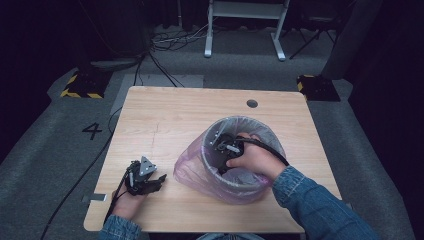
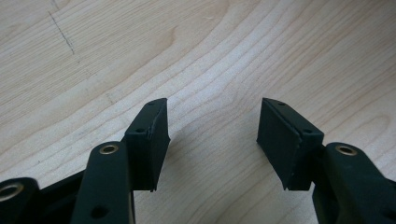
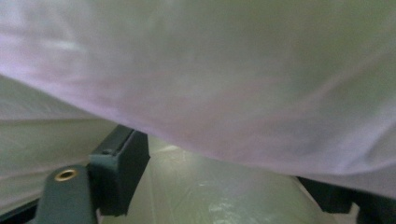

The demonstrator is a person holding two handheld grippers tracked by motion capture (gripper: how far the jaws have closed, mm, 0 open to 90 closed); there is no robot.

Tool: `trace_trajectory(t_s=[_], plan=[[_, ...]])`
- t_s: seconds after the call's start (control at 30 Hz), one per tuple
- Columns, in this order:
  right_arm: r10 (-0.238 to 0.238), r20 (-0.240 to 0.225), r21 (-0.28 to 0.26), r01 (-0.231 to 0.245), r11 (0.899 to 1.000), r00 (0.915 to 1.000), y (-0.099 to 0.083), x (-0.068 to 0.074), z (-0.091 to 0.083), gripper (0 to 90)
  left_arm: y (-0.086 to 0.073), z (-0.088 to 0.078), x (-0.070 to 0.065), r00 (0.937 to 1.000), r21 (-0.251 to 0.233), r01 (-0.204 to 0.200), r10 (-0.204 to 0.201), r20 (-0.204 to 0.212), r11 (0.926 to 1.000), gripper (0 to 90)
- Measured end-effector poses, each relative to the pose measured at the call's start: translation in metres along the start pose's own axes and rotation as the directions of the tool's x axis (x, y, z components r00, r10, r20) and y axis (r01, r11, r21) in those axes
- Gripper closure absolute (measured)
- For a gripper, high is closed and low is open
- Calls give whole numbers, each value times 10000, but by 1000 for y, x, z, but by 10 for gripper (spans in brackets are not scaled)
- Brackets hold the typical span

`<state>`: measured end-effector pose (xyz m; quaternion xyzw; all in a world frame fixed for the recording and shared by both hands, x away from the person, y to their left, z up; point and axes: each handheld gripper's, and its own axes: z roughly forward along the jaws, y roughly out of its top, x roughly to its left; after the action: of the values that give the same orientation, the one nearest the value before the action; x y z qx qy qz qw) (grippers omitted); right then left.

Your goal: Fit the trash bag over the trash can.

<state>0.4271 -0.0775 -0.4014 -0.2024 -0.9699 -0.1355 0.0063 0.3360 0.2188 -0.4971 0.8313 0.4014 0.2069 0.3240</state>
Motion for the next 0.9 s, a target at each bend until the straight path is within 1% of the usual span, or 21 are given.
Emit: trace_trajectory(t_s=[0.1, 0.17, 0.2, 0.23, 0.3, 0.33, 0.37, 0.4, 0.47, 0.5, 0.67, 0.7, 0.8, 0.9], plan=[[8, -40, -296, -10, 9996, 10000, 0, -1, -5, 251, 0, 0, 0, 10000, -2, -6, 6, 6, 10000, 432], [-45, -144, -667, 35, 9978, 9999, 1, -1, -13, 249, 0, 0, 0, 10000, 1, 31, -31, 39, 10000, 430], [-20, -187, -1032, 1, 9947, 9998, 1, -1, -19, 249, 0, 0, 1, 10000, 3, 22, -22, 41, 10000, 430], [-47, -235, -1229, 18, 9924, 9997, 2, -1, -23, 248, 0, 1, 1, 10000, 1, 26, -26, 43, 10000, 429], [-82, -216, -1724, 43, 9850, 9997, 2, 0, -36, 246, 1, 1, 1, 10000, -2, -13, 13, 28, 10000, 429], [-123, -98, -2038, 101, 9790, 9999, 2, 1, -44, 246, 1, 1, 0, 10000, -10, -9, 9, -19, 10000, 426], [-129, -56, -2172, 114, 9760, 9999, 1, 1, -49, 246, 1, 1, -1, 9999, 5, -81, 81, -83, 10000, 426], [-105, -45, -2438, 91, 9698, 9999, 1, 1, -56, 246, 1, 1, -1, 9999, -7, -91, 91, -97, 10000, 426], [-82, 40, -2771, 89, 9608, 10000, -1, 2, -65, 246, 1, 1, -1, 9999, -12, -94, 94, -90, 10000, 426], [-95, 47, -2909, 104, 9567, 9999, -2, 2, -69, 246, 1, 1, -1, 9999, -13, -77, 77, -81, 10000, 426], [-204, 133, -3333, 236, 9425, 9997, -7, 4, -84, 246, 1, 1, -1, 10000, -27, -43, 43, -56, 10000, 426], [-274, 139, -3479, 305, 9370, 9995, -8, 5, -87, 247, 1, 1, -1, 10000, -26, -40, 40, -53, 10000, 426], [-332, 181, -3730, 375, 9271, 9993, -12, 9, -94, 257, 1, 1, 0, 10000, -26, -41, 41, -57, 10000, 426], [-454, 265, -3837, 521, 9220, 9986, -16, 12, -104, 300, 1, 1, -1, 10000, -46, -26, 26, -69, 10000, 426]])
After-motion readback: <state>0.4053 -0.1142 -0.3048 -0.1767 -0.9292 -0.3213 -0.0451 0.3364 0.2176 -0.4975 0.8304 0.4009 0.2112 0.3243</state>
